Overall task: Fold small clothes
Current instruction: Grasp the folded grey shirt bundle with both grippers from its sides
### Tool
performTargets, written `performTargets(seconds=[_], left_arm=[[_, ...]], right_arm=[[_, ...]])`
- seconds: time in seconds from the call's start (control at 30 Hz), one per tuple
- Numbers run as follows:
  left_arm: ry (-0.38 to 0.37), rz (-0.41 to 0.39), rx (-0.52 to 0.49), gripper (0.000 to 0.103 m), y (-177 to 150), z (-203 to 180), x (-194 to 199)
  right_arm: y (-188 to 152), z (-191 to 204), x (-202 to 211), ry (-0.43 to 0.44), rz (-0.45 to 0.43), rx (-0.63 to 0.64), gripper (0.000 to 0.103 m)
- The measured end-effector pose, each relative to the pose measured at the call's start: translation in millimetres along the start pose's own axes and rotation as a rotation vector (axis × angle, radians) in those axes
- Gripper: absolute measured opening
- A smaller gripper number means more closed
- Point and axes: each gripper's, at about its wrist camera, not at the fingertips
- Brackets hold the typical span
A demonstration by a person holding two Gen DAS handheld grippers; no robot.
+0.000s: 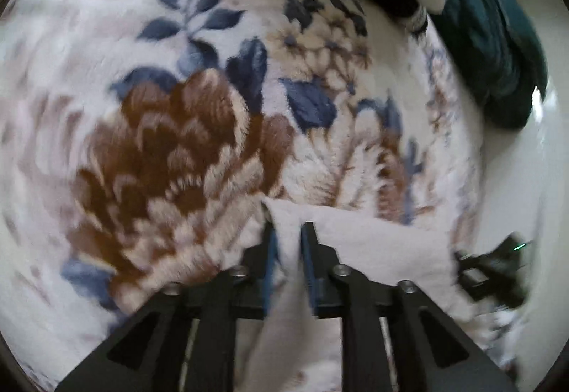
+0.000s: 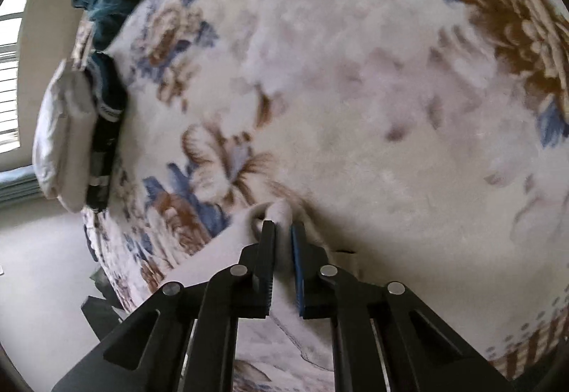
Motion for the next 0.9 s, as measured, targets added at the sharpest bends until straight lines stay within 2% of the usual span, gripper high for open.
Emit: performTargets(seconds=[0.07, 0.13, 0.2, 0.3, 0.4, 0.47, 0.57, 0.63, 0.7, 0.8, 0.9], left_arm=[[-0.091, 0.002, 0.016, 0.031, -4, 1, 10], [-0.141, 0.015, 0.021, 0.046, -8, 4, 13], [-0.122, 0.082, -0.003, 0.047, -20, 10, 6], [-0.108, 0.151, -0.036, 0.048, -38, 20, 0], [-0.071, 0.180, -0.045, 0.048, -51, 27, 2], [-0.072, 0.146, -0.026, 0.048, -53, 27, 13], [-0.088, 0.030, -0.034, 0.051, -49, 14, 35], [-0.054, -0.040, -0.067, 0.063, -45, 3, 36], [-0.041, -0.047, -0.079, 0.067, -39, 1, 24], [-0.020, 0.000, -0.047, 0.067, -31, 12, -8], [-0.020, -0.010, -0.063, 0.071, -26, 16, -23]], right_arm=[[1, 1, 6, 0.043, 0.030, 0.012, 0.013], [-1, 4, 15, 0.055, 0.029, 0.050, 0.018], [-6, 6, 22, 0.037, 0.020, 0.083, 0.025], [-13, 4, 27, 0.017, 0.028, 0.102, 0.025], [-17, -3, 29, 0.006, 0.037, 0.096, 0.025], [-19, -8, 32, 0.005, 0.036, 0.093, 0.026], [-19, -12, 32, 0.004, 0.025, 0.099, 0.051], [-19, -12, 30, 0.015, 0.027, 0.108, 0.060], [-20, -12, 23, 0.049, 0.048, 0.140, 0.072], [-22, -10, 7, 0.119, 0.089, 0.198, 0.078], [-24, -8, -17, 0.145, 0.154, 0.267, 0.083]])
Point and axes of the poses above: each gripper's, at about its wrist camera, not at the fingertips, and x roughly against the way its jaws point, z to its left, y to its top
